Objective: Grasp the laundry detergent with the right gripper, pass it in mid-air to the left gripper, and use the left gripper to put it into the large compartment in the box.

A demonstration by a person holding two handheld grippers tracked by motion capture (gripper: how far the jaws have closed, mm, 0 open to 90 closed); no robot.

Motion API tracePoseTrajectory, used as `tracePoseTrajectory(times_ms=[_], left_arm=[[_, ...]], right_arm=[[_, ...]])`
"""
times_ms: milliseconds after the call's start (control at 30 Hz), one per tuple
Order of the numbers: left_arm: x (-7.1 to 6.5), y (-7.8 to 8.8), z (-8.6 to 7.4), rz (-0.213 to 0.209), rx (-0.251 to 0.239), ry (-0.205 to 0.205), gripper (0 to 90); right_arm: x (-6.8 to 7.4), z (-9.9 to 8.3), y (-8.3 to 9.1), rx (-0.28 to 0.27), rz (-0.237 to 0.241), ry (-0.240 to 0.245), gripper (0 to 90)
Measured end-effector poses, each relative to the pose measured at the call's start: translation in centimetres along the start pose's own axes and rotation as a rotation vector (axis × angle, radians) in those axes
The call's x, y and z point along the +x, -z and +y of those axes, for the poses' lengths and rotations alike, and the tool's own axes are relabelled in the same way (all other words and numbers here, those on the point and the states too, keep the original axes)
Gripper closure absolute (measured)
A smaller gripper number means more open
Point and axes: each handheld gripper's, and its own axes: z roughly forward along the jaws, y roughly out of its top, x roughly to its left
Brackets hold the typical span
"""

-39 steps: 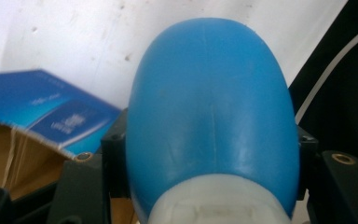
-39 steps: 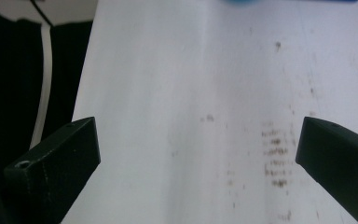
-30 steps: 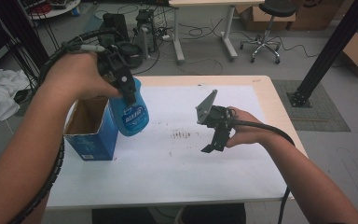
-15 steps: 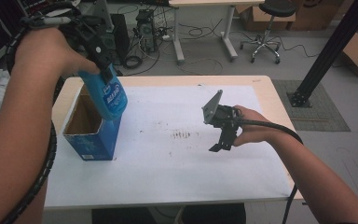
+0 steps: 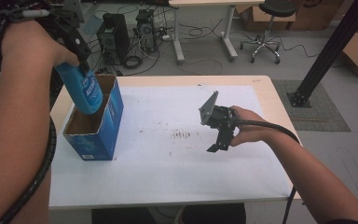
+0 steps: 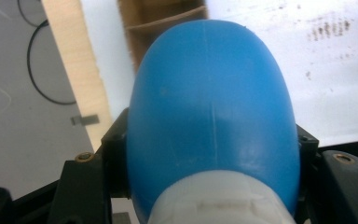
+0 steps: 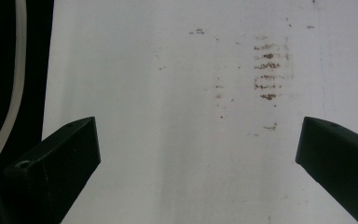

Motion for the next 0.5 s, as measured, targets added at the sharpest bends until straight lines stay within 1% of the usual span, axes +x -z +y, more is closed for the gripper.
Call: tracePoseTrajectory(times_ms=[33, 100, 233, 333, 500], left_arm=[[0.2, -0.3, 0.0, 0.009, 0.003, 0.007, 38.4], [0.5, -0.9, 0.1, 0.022, 0.009, 0.008, 38.4], [1.1, -2.4, 0.2, 0.004, 0.026, 0.005, 38.4], [1.6, -3.8, 0.2, -0.020, 0.039, 0.016, 38.4], [2.0, -6.0, 0.2, -0.009, 0.044, 0.021, 38.4]], right_arm=[[0.0, 0.0, 0.0, 0.000, 0.000, 0.001, 0.0], [-0.1, -0.1, 0.1, -0.003, -0.002, -0.003, 0.0], [-0.1, -0.3, 0.1, -0.005, -0.006, -0.011, 0.0], [0.0, -0.4, 0.1, -0.016, -0.009, -0.013, 0.0], [0.1, -0.7, 0.0, -0.024, -0.009, -0.019, 0.0]])
